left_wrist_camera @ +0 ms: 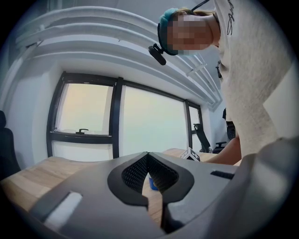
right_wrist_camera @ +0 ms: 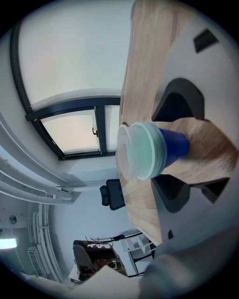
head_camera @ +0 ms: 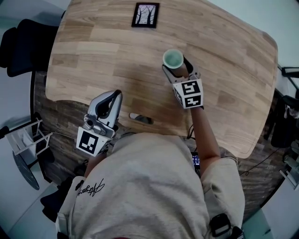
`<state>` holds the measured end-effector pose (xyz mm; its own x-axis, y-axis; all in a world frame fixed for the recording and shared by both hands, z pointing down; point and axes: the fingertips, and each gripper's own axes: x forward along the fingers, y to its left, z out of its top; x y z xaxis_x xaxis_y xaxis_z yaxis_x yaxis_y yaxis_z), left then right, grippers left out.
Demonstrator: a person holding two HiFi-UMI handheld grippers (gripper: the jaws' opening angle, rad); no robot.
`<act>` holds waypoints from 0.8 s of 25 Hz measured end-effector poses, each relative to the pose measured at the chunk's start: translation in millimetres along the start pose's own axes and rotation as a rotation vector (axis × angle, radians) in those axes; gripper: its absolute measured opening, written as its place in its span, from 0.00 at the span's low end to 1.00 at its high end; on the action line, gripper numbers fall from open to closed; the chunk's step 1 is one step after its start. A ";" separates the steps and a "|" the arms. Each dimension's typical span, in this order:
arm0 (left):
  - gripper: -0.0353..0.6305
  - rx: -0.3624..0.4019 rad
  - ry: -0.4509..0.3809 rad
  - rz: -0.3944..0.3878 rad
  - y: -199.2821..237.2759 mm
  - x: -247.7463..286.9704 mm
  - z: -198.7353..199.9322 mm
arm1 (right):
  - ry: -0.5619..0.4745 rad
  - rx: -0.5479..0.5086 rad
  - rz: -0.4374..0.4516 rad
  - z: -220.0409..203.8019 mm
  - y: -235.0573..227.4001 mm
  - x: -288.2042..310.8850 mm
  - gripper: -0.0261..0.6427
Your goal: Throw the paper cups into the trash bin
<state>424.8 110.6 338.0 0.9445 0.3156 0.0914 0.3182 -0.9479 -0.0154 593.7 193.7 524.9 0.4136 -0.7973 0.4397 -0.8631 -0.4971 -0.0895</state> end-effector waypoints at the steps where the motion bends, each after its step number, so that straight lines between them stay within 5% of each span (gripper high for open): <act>1: 0.06 -0.002 0.000 0.005 0.0 -1.1 -0.1 | 0.000 0.004 0.001 -0.3 -0.3 0.9 0.52; 20: 0.06 -0.001 0.006 0.087 7.1 -24.9 -1.2 | -0.042 -0.044 0.067 10.9 9.3 10.4 0.52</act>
<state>403.4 96.0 336.8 0.9681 0.2314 0.0960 0.2345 -0.9718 -0.0229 593.2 177.0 518.9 0.3652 -0.8426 0.3959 -0.9010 -0.4269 -0.0775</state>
